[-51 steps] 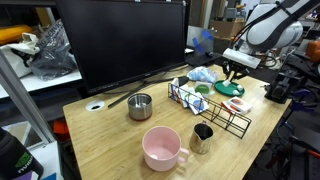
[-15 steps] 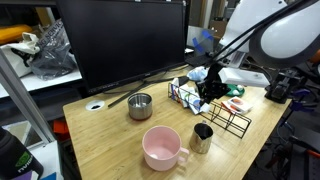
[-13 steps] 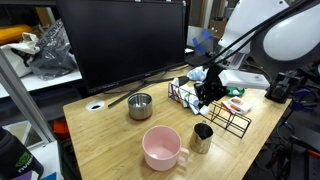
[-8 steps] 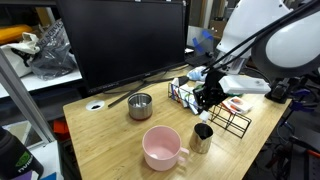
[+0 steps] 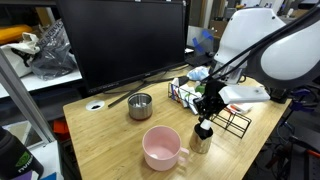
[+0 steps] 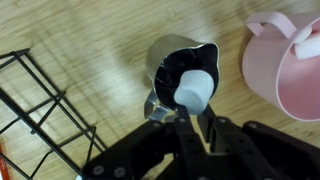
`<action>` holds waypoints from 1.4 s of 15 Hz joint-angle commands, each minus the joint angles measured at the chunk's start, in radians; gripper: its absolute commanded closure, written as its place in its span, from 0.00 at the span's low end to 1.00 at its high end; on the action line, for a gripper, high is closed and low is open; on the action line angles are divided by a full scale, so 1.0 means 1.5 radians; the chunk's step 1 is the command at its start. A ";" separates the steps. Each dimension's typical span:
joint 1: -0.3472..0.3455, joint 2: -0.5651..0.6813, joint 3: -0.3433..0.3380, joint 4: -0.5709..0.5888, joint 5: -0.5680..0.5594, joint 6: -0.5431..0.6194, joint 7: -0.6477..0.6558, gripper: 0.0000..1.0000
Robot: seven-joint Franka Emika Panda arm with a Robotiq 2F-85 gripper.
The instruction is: Take a marshmallow from the green plate and put it in the silver cup
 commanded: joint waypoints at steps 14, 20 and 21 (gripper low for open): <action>0.000 0.047 -0.007 0.030 0.030 0.042 -0.039 0.31; 0.003 0.033 -0.011 0.025 0.048 0.050 -0.042 0.15; 0.001 0.027 -0.010 0.024 0.060 0.050 -0.054 0.07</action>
